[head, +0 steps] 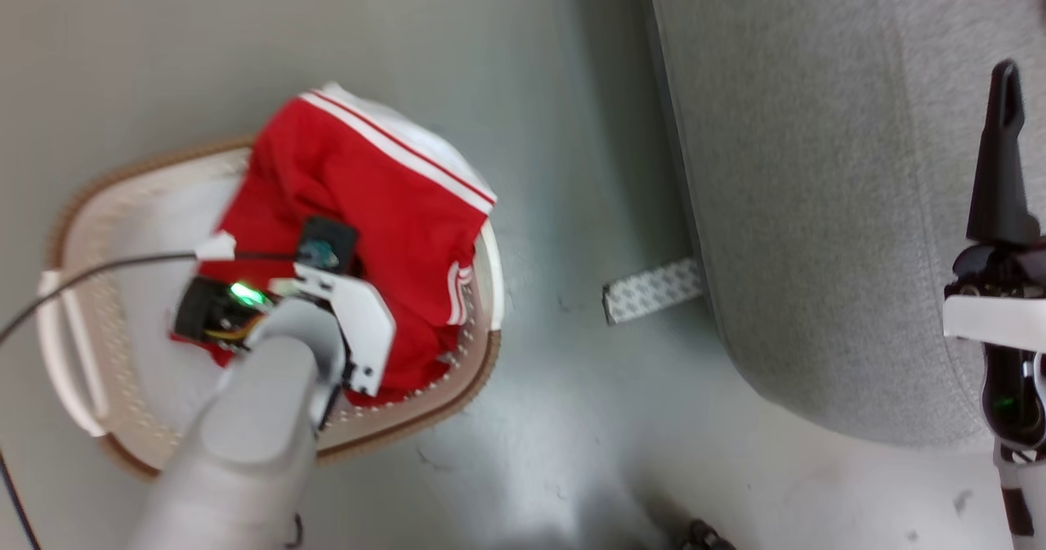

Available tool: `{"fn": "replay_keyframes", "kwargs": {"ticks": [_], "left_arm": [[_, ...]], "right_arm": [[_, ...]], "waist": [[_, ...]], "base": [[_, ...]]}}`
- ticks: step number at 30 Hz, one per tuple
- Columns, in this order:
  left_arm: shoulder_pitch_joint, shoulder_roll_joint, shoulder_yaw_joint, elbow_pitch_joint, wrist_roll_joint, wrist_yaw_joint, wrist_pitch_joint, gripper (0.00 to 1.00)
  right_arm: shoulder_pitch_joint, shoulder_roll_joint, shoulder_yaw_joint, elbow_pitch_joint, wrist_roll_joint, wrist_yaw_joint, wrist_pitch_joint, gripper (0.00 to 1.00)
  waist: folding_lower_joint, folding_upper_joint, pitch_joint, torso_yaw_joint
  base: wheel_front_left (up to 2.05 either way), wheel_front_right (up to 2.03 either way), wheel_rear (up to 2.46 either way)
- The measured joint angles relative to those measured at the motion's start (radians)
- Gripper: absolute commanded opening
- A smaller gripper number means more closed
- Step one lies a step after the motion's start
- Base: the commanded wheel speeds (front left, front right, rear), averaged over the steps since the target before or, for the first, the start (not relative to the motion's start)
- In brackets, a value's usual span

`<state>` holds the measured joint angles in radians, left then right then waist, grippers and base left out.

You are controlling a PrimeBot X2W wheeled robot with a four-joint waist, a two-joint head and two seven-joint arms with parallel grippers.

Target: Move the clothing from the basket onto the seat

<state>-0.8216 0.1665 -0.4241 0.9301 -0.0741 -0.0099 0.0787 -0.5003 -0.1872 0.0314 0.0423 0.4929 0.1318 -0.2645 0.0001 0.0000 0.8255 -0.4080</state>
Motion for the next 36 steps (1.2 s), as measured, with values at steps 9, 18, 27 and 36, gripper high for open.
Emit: {"fn": "replay_keyframes", "kwargs": {"ticks": [9,18,27,36], "left_arm": [[0.098,-0.078,0.001,-0.012,-0.077,-0.034,-0.123,0.0],[0.165,-0.108,-0.014,-0.065,-0.143,-0.051,-0.186,0.0],[0.235,-0.116,-0.036,-0.169,-0.209,-0.042,-0.218,0.0],[0.31,-0.116,-0.042,-0.327,-0.253,-0.02,-0.212,0.0]], "right_arm": [[0.093,-0.008,-0.012,0.051,-0.021,0.0,0.0,1.0],[0.178,-0.025,-0.014,0.088,-0.025,0.0,0.0,1.0],[0.259,-0.039,-0.004,0.122,-0.035,0.0,0.0,1.0],[0.375,-0.056,0.009,0.18,-0.071,0.0,0.0,1.0]], "waist": [[-0.0002,0.0,-0.183,0.066],[-0.0003,0.0,-0.376,0.151],[-0.0004,0.0,-0.552,0.215],[-0.0004,0.0,-0.733,0.271]], "base": [[0.0,0.0,0.0],[0.0,0.0,0.0],[0.0,0.0,0.0],[0.0,0.0,0.0]]}}
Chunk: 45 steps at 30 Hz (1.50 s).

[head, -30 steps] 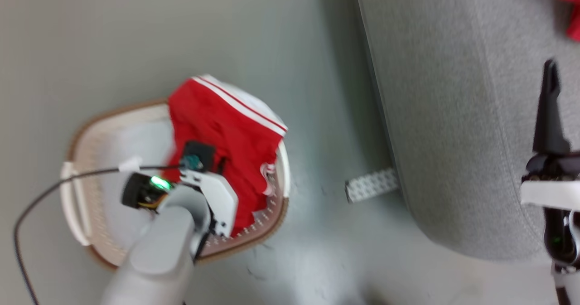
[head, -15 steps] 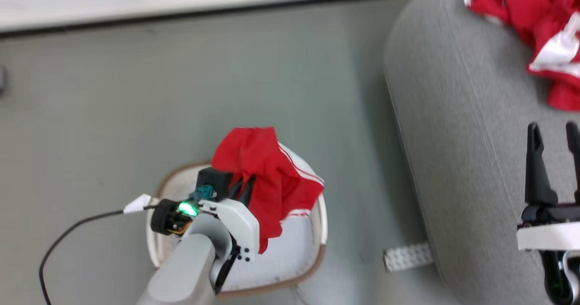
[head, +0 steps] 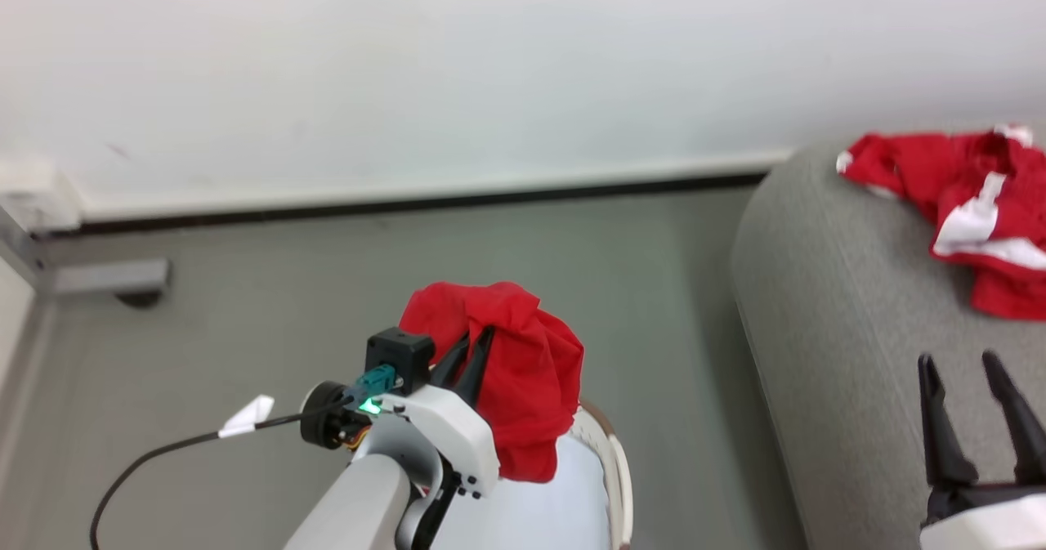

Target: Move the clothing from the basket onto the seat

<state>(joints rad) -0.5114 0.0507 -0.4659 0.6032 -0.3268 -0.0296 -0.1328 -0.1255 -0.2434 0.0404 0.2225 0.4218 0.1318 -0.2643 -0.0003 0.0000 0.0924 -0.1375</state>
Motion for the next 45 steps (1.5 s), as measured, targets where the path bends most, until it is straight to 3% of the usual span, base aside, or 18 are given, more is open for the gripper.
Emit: {"fn": "replay_keyframes", "kwargs": {"ticks": [12,21,31,45], "left_arm": [[0.065,0.087,-0.003,-0.287,0.0,0.032,0.105,0.0],[0.097,0.116,-0.029,-0.423,0.001,0.041,0.171,0.0],[0.102,0.076,-0.107,-0.457,0.002,0.02,0.195,0.0],[0.091,0.025,-0.212,-0.438,-0.013,-0.023,0.192,0.0]], "right_arm": [[0.077,-0.001,0.125,0.015,-0.001,0.0,0.0,1.0],[-0.017,-0.086,0.398,-0.006,0.042,0.0,0.009,1.0],[-0.291,-0.168,0.74,0.028,0.143,0.0,0.057,1.0],[-0.43,-0.149,0.974,0.14,0.331,0.0,0.037,1.0]], "waist": [[0.0,0.0,-0.153,0.055],[0.0002,0.0,-0.155,0.053],[0.0003,0.0,-0.145,0.067],[0.0003,0.0,-0.14,0.043]], "base": [[0.0,0.0,0.0],[0.0,0.0,0.0],[0.0,0.0,0.0],[0.0,0.0,0.0]]}}
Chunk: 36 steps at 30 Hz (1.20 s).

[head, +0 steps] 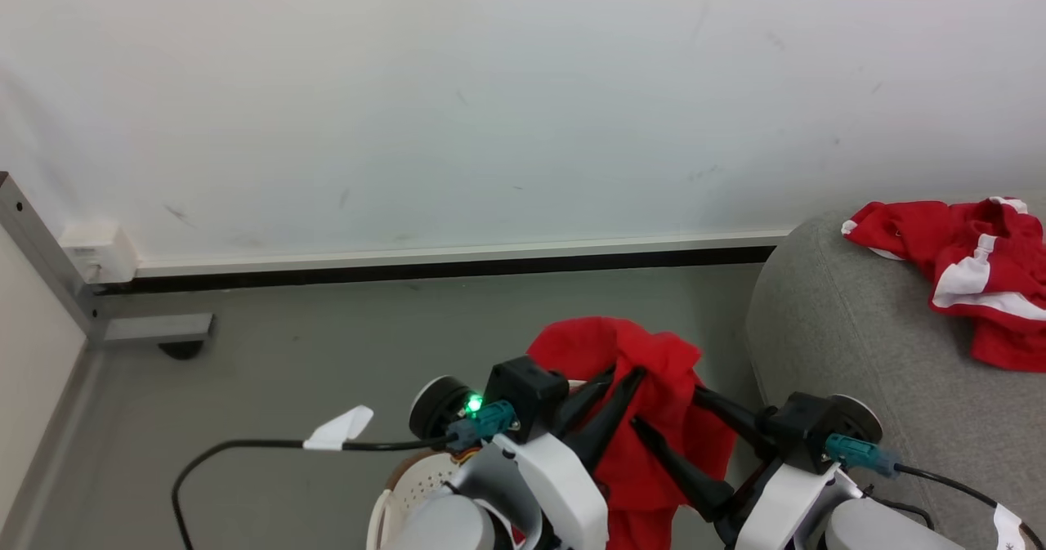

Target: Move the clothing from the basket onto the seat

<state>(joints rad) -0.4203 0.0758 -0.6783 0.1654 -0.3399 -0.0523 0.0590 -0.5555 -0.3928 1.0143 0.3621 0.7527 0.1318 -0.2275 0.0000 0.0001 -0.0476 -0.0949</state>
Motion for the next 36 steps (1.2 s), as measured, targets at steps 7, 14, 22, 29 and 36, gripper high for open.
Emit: {"fn": "replay_keyframes", "kwargs": {"ticks": [7,14,22,29,36], "left_arm": [[-0.003,-0.005,-0.015,0.014,-0.005,0.0,0.002,0.0],[-0.007,-0.002,-0.01,0.046,-0.006,0.013,-0.018,0.22],[-0.008,-0.001,-0.022,0.096,-0.002,0.028,-0.047,1.0],[-0.007,-0.006,-0.048,0.12,-0.002,0.027,-0.075,1.0],[-0.012,-0.01,-0.062,0.133,-0.002,0.028,-0.092,1.0]], "right_arm": [[-0.026,0.021,0.026,0.05,0.099,0.0,-0.018,0.0],[-0.04,0.004,0.006,0.054,0.146,0.0,-0.031,0.0],[-0.026,-0.049,-0.106,0.017,0.168,0.0,-0.034,0.0],[0.019,-0.097,-0.181,-0.002,0.161,0.0,-0.035,0.0],[0.029,-0.118,-0.221,-0.024,0.145,0.0,-0.035,0.0]], "waist": [[0.0,0.0,0.002,-0.006],[0.0,0.0,0.003,-0.009],[0.0001,0.0,0.002,-0.027],[0.0,0.0,0.002,-0.063],[0.0001,0.0,0.008,-0.126]], "base": [[0.0,0.0,0.0],[0.0,0.0,0.0],[0.0,0.0,0.0],[0.0,0.0,0.0],[0.0,0.0,0.0]]}}
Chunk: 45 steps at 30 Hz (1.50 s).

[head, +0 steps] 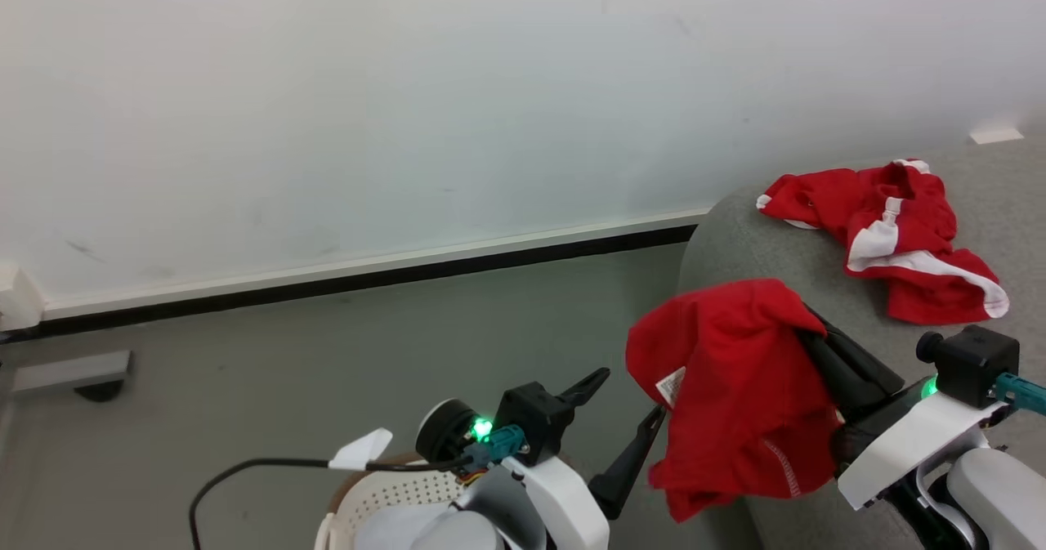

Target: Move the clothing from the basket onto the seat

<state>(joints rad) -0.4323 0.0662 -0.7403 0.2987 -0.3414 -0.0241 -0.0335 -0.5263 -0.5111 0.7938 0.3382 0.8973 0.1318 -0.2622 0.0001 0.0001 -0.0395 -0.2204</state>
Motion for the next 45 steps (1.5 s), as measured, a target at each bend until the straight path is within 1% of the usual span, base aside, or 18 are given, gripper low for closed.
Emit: {"fn": "replay_keyframes", "kwargs": {"ticks": [8,13,18,23,29,32,37,40,45], "left_arm": [[-0.013,-0.003,-0.012,0.006,-0.002,0.003,-0.005,1.0],[-0.021,-0.005,-0.022,0.007,-0.004,0.002,-0.011,1.0],[-0.029,-0.007,-0.035,0.003,-0.005,0.005,-0.011,1.0],[-0.054,-0.004,-0.04,-0.017,0.0,0.012,-0.002,1.0],[-0.124,0.016,-0.048,-0.061,0.026,0.005,0.032,1.0],[-0.179,0.031,-0.049,-0.082,0.043,-0.002,0.056,1.0],[-0.266,0.037,-0.057,-0.127,0.084,-0.011,0.094,1.0],[-0.312,0.039,-0.056,-0.162,0.1,-0.008,0.107,1.0],[-0.373,0.048,-0.053,-0.207,0.136,-0.006,0.121,1.0]], "right_arm": [[-0.001,-0.033,-0.065,-0.039,-0.019,0.0,0.0,0.0],[0.02,-0.057,-0.092,-0.047,-0.026,0.0,0.0,0.0],[0.032,-0.057,-0.129,-0.056,-0.03,0.0,0.0,0.0],[0.039,-0.048,-0.177,-0.07,-0.026,0.0,0.0,0.0],[0.021,-0.009,-0.316,-0.068,-0.073,0.0,0.0,0.0],[-0.037,0.019,-0.38,-0.05,-0.095,0.0,0.0,0.0],[-0.17,0.035,-0.527,0.0,-0.131,0.0,0.0,0.0],[-0.262,0.029,-0.619,0.035,-0.152,0.0,0.0,0.0],[-0.43,-0.033,-0.753,0.124,-0.16,0.0,0.0,0.0]], "waist": [[0.0,0.0,0.015,-0.08],[0.0,0.0,0.03,-0.119],[0.0,0.0,0.052,-0.145],[-0.0001,0.0,0.089,-0.156],[0.0001,0.0,0.17,-0.148],[0.0001,0.0,0.228,-0.141],[0.0001,0.0,0.343,-0.12],[0.0003,0.0,0.42,-0.104],[0.0003,0.0,0.545,-0.075]], "base": [[0.0,0.0,0.0],[0.0,0.0,0.0],[0.0,0.0,0.0],[0.0,0.0,0.0],[0.0,0.0,0.0],[0.0,0.0,0.0],[0.0,0.0,0.0],[0.0,0.0,0.0],[0.0,0.0,0.0]]}}
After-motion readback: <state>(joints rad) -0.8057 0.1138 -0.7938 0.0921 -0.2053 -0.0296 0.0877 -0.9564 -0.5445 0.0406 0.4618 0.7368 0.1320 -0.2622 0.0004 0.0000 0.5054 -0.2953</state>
